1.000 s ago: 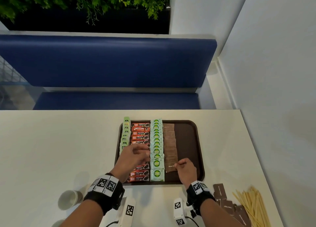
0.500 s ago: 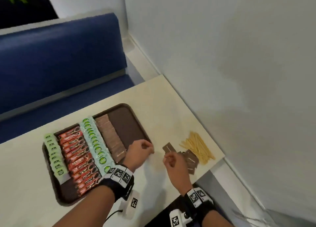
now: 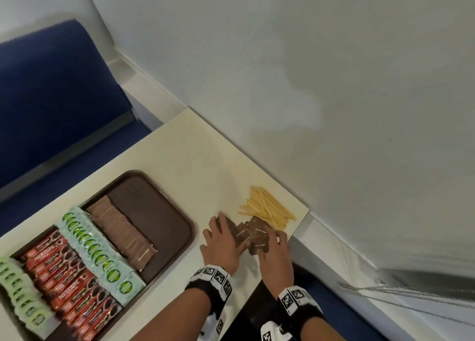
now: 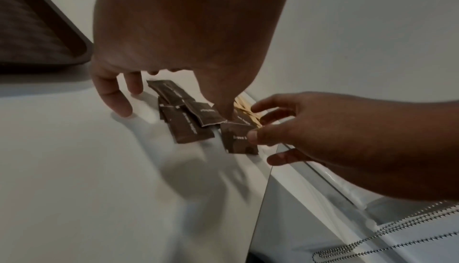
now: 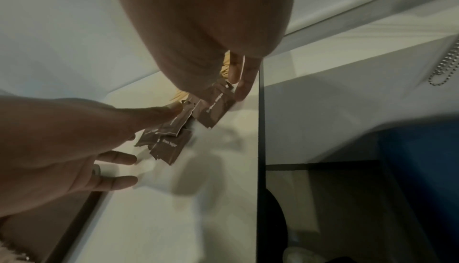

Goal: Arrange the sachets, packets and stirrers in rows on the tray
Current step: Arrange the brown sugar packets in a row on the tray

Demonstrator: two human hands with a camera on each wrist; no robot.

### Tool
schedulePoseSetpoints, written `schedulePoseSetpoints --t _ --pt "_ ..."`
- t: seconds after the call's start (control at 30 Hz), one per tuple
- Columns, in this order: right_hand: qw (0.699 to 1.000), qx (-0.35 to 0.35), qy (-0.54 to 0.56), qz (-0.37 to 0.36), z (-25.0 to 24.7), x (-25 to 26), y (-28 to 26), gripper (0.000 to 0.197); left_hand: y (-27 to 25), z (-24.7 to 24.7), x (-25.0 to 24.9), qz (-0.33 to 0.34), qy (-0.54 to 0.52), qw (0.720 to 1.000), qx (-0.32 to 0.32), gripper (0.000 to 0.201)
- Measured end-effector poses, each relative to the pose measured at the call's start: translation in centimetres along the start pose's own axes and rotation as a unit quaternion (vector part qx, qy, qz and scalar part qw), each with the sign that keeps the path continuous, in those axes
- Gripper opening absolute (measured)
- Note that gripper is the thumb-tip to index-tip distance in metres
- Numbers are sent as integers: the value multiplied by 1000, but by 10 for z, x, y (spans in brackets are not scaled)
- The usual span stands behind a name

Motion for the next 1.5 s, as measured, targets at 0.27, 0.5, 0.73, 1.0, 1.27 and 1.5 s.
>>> schedulePoseSetpoints --t 0.27,0.5,0.73,1.0,1.27,1.5 --pt "991 60 -116 -7 12 4 14 82 7 0 6 47 45 998 -18 96" --pt "989 47 -136 -17 14 12 8 61 2 -1 23 81 -10 997 -5 73" --pt "990 75 -112 -46 19 24 17 76 -1 4 33 100 -78 992 1 73" --pt "991 122 -49 -4 32 19 27 59 -5 14 43 96 -190 976 37 58" --pt "983 152 100 37 32 9 33 49 -24 4 60 84 -267 960 -4 49" --pt "972 220 85 -16 24 15 45 71 -40 -22 74 31 -362 932 -10 47"
Point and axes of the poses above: each hand's wrist, its own y-axis towards the middle knuckle, its own z-axis out of the palm, x = y × z, the point moved 3 cm from there along y, towards the middle knuckle, and after that the axes turned 2 degrees about x, right-handed, at the moved point
